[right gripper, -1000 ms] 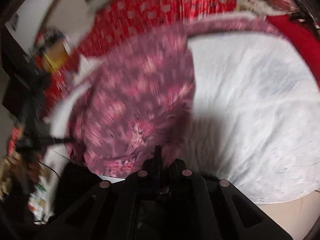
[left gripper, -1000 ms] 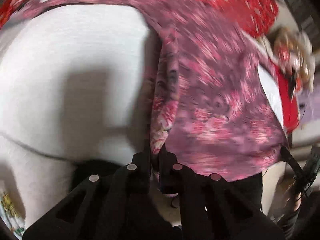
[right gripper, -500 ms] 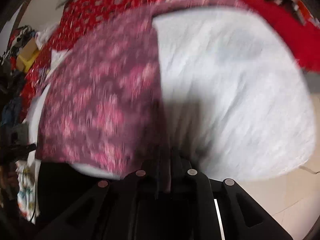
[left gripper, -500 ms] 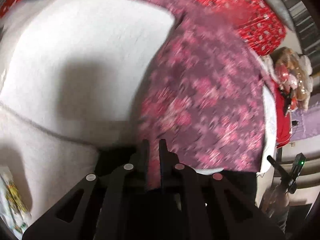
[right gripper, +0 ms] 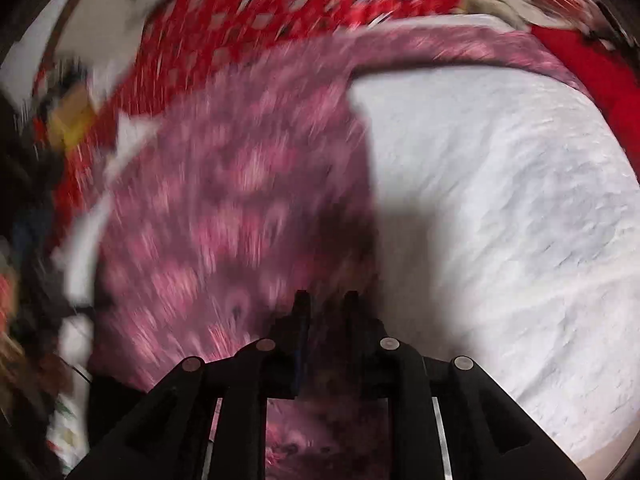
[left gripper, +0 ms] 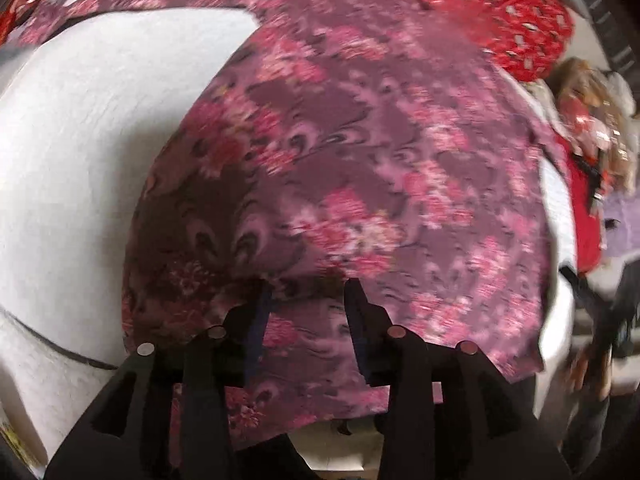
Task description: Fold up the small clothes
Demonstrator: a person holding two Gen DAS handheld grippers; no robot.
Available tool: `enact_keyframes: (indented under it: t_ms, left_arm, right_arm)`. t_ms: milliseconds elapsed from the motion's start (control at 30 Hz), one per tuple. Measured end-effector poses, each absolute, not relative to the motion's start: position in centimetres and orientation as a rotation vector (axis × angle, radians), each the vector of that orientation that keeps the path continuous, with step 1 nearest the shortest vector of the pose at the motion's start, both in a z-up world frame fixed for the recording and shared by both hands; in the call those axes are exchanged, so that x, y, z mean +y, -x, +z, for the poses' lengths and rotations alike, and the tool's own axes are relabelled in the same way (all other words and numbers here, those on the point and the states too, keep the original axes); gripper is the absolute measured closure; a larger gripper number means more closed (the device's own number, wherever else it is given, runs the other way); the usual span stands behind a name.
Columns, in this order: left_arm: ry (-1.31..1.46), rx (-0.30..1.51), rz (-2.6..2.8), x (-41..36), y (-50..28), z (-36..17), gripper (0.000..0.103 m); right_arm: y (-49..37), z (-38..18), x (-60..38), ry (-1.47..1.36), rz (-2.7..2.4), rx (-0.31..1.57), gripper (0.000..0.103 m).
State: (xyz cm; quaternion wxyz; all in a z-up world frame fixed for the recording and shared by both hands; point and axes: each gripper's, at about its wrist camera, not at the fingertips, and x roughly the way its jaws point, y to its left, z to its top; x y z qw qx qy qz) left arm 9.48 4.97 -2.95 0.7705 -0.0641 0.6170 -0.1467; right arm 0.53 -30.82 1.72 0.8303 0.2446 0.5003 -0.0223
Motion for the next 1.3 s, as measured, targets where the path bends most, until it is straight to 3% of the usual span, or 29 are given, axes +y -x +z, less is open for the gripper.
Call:
enact_keyframes:
  t_ms: [100, 300, 500, 700, 767, 800, 1000, 1133, 1300]
  left_arm:
    - [0.131, 1.314, -0.363, 4.7, -9.6, -1.5, 0.066]
    - [0.150, 1.315, -0.387, 2.7, -10.8, -1.4, 0.060]
    - [0.198, 1.365, -0.390, 0.2, -12.3, -2.4, 0.060]
    - [0.177, 1.354, -0.413, -2.7, -14.6, -2.0, 0.060]
    - [0.185, 1.347, -0.424, -3.4, -15.3, -2.0, 0.060]
    - [0.191, 1.341, -0.429, -3.7, -15.7, -1.9, 0.060]
    - [0.205, 1.261, -0.463, -4.8, -19.1, -0.7, 0.060]
    - [0.242, 1.228, -0.429, -5.0, -22.3, -1.1, 0.060]
    - [0.183, 1.173, -0.342, -5.4, -25.2, -1.7, 0.060]
  right_arm:
    - [0.4, 3.2, -39.5, -0.695, -0.220, 0.931, 0.066]
    - [3.2, 0.5, -56.6, -1.082, -0.546, 0.723, 0.059]
    - [-0.9, -4.5, -64.0, -1.311, -0.560, 0.647, 0.044]
    - [-5.6, -8.3, -65.2, -1.344, -0.591, 0.702, 0.039]
    - [-5.6, -8.6, -65.5, -1.361, -0.611, 0.649, 0.059]
    - [-5.5, -8.4, -65.4, -1.357, -0.612, 0.612, 0.096]
    - [-4.7, -0.2, -65.4, -1.066, -0.641, 0.437, 0.097]
    - [-6.8, 1.2, -65.5, -0.922, -0.741, 0.608, 0.096]
    - [-9.3, 4.3, -61.6, -0.764, -0.707, 0.627, 0.096]
